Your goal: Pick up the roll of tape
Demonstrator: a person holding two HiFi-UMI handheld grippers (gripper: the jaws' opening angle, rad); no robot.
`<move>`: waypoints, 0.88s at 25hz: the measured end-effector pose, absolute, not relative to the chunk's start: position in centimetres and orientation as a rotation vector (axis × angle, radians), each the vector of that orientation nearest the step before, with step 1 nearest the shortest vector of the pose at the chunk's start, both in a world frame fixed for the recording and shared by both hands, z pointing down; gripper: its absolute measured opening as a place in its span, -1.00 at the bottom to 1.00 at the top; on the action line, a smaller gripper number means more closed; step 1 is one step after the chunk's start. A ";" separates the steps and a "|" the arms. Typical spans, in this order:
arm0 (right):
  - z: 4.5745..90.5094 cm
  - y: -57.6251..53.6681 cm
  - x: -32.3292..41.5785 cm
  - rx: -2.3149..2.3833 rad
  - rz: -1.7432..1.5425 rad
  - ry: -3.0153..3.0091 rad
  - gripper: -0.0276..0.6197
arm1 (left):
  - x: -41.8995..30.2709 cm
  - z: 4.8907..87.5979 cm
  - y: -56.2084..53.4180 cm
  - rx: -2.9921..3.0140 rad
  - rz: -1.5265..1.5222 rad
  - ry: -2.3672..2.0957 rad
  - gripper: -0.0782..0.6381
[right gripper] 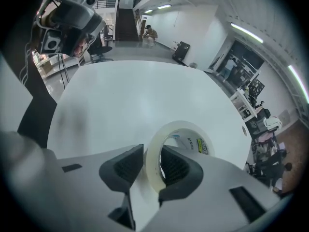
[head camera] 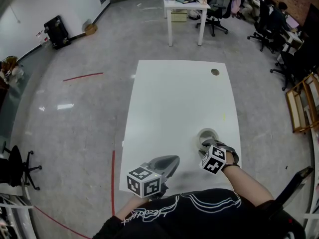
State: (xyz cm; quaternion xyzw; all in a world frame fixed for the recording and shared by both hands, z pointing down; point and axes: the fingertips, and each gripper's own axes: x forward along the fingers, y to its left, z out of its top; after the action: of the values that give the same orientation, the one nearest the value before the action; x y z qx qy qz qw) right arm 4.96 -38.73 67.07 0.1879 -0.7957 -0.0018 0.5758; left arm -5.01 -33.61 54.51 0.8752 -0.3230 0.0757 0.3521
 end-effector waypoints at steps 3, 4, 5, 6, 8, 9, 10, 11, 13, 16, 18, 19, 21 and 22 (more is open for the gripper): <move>67.0 -38.6 4.9 0.422 0.005 -1.865 -0.57 | -5.3 54.1 -33.8 2.264 0.195 -0.856 -0.77; 66.9 -38.6 4.9 0.418 0.006 -1.864 -0.58 | -5.4 53.9 -33.8 2.265 0.193 -0.860 -0.77; 66.9 -38.6 5.0 0.416 0.008 -1.864 -0.58 | -5.4 53.8 -33.8 2.264 0.191 -0.862 -0.77; 66.9 -38.5 5.0 0.416 0.009 -1.865 -0.58 | -5.4 53.8 -33.7 2.263 0.191 -0.863 -0.77; 67.0 -38.5 5.1 0.425 0.013 -1.871 -0.58 | -5.3 53.8 -33.4 2.260 0.197 -0.863 -0.77; 67.0 -38.5 5.1 0.437 0.019 -1.878 -0.58 | -5.3 53.9 -33.2 2.259 0.201 -0.861 -0.77; 66.9 -38.6 5.1 0.453 0.029 -1.889 -0.58 | -5.3 53.9 -33.1 2.260 0.205 -0.860 -0.77; 66.8 -38.7 5.0 0.472 0.043 -1.902 -0.59 | -5.4 53.9 -33.0 2.260 0.206 -0.858 -0.77; 66.2 -38.9 5.0 0.518 0.090 -1.946 -0.59 | -5.5 53.8 -33.0 2.260 0.203 -0.857 -0.77; 64.8 -39.0 4.8 0.595 0.216 -2.049 -0.60 | -5.5 53.4 -32.8 2.263 0.204 -0.860 -0.77; 63.5 -39.0 4.7 0.657 0.294 -2.117 -0.60 | -5.6 53.1 -32.5 2.269 0.206 -0.861 -0.77; 62.7 -39.0 4.6 0.691 0.324 -2.153 -0.60 | -5.6 52.9 -32.4 2.273 0.205 -0.862 -0.77; 60.9 -39.0 4.5 0.759 0.384 -2.234 -0.60 | -5.7 52.3 -32.1 2.283 0.200 -0.863 -0.77; 59.9 -38.9 4.4 0.788 0.418 -2.277 -0.60 | -5.7 51.9 -31.9 2.290 0.196 -0.863 -0.77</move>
State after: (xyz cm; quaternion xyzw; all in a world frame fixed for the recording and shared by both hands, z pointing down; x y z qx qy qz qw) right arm 4.45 -38.91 59.92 0.3029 -0.8754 0.1605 0.3409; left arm -5.72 -31.89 51.92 0.8784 -0.3309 0.0753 0.3364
